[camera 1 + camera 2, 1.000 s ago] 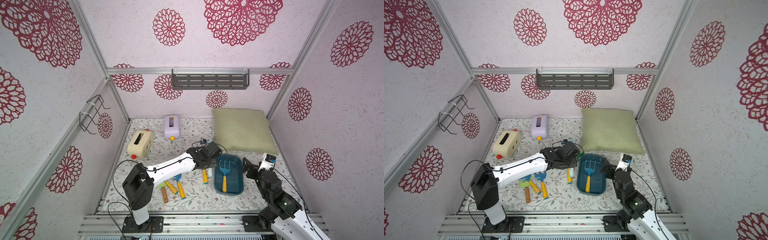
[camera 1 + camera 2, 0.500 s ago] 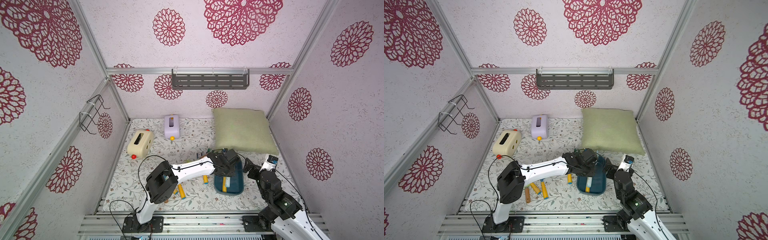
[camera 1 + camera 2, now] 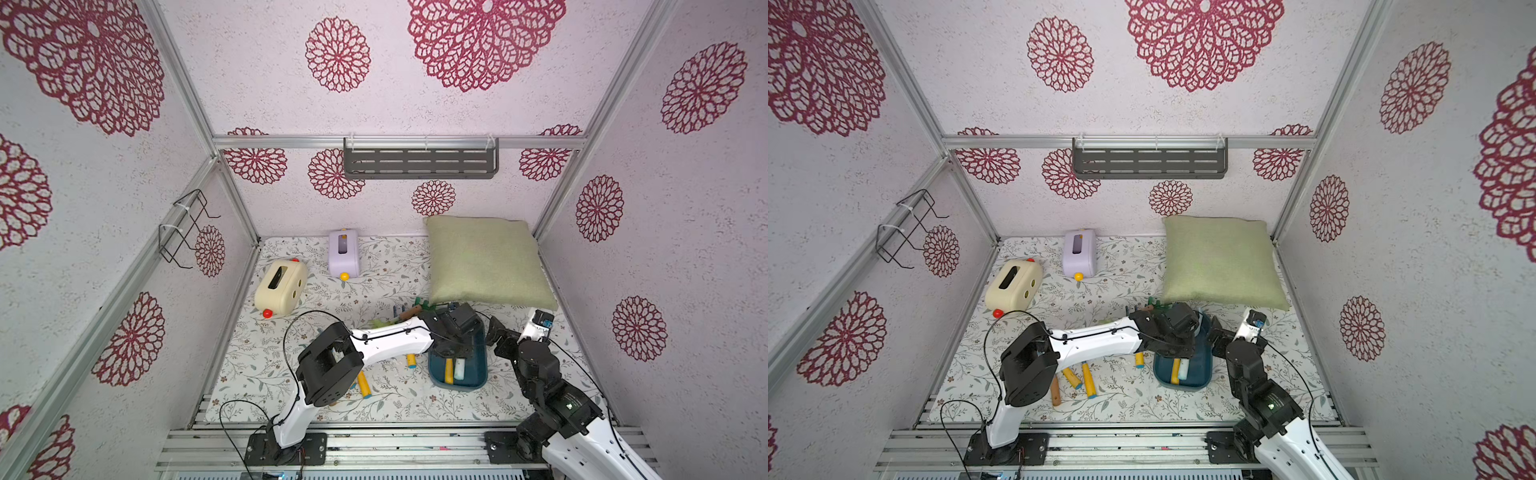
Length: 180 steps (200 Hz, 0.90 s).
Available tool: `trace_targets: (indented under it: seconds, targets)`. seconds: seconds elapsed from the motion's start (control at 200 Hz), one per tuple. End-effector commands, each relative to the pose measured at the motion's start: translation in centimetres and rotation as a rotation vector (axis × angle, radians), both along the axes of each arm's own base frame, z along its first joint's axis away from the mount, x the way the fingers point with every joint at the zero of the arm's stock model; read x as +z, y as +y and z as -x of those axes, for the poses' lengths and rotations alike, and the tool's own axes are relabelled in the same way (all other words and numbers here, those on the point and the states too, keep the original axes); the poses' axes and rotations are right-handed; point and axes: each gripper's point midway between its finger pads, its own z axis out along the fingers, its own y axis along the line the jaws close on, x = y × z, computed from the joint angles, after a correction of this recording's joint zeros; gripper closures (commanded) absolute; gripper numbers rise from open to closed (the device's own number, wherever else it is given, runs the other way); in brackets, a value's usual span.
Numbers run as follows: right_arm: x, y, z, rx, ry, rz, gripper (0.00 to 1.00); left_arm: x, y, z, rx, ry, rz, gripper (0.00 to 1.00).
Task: Put the rake into the storage box
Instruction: Place the rake in the storage box.
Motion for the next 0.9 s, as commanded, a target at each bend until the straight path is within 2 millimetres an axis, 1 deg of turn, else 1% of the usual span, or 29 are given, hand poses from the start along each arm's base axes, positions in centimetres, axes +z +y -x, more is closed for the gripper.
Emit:
trace_targets:
  seconds: [0.0, 0.045, 0.15, 0.275, 0.355, 0.375, 0.38, 0.385, 0.405, 0.49, 0.585, 0.725, 0.785, 0.856, 0.896]
  targets:
    - [0.4, 0.0, -0.3, -0.007, -0.006, -0.005, 0.01, 0.7, -1.3, -0.4, -0.012, -0.023, 0.039, 0.6]
    - [0.2, 0.2, -0.4, -0.001, 0.004, -0.001, 0.01, 0.7, -1.3, -0.3, -0.011, -0.021, 0.042, 0.47]
    - [-0.1, 0.5, -0.5, 0.011, 0.022, -0.002, 0.01, 1.0, -1.1, -0.2, -0.006, -0.02, 0.057, 0.37]
    - [-0.2, 0.9, -0.4, 0.029, 0.041, -0.01, 0.01, 2.2, -0.3, -0.2, 0.004, -0.045, 0.084, 0.35]
    - [0.0, 1.3, -0.4, 0.05, 0.059, -0.018, 0.01, 3.2, 0.9, -0.4, 0.02, -0.083, 0.086, 0.32]
    - [-0.1, 1.4, -0.3, 0.057, 0.064, -0.02, 0.01, 2.7, 1.4, -0.4, 0.025, -0.089, 0.073, 0.32]
    - [-0.1, 1.5, -0.3, 0.061, 0.066, -0.021, 0.01, 3.7, 1.4, -0.4, 0.026, -0.099, 0.091, 0.31]
    - [-0.1, 1.5, -0.3, 0.061, 0.068, -0.021, 0.01, 4.1, 1.5, -0.4, 0.028, -0.106, 0.097, 0.31]
    - [-0.1, 1.7, -0.3, 0.068, 0.072, -0.025, 0.01, 4.7, 2.0, -0.5, 0.033, -0.122, 0.099, 0.3]
    - [-0.3, 2.7, -0.1, 0.123, 0.104, -0.038, 0.01, 5.5, 4.1, -0.8, 0.069, -0.18, 0.077, 0.24]
    - [-0.7, 4.1, 0.0, 0.198, 0.137, -0.057, 0.01, 6.0, 6.8, -1.2, 0.114, -0.229, 0.04, 0.2]
    - [-1.3, 7.1, 0.4, 0.346, 0.181, -0.1, 0.01, 6.1, 11.2, -1.8, 0.186, -0.27, -0.024, 0.16]
    - [-1.4, 8.2, 0.6, 0.402, 0.199, -0.121, 0.03, 5.9, 13.1, -2.0, 0.217, -0.272, -0.039, 0.13]
    - [-1.6, 9.8, 0.8, 0.471, 0.219, -0.147, 0.06, 5.9, 15.3, -2.3, 0.259, -0.279, -0.051, 0.07]
    - [-1.6, 10.7, 1.1, 0.511, 0.23, -0.157, 0.07, 5.9, 16.5, -2.4, 0.283, -0.282, -0.057, 0.01]
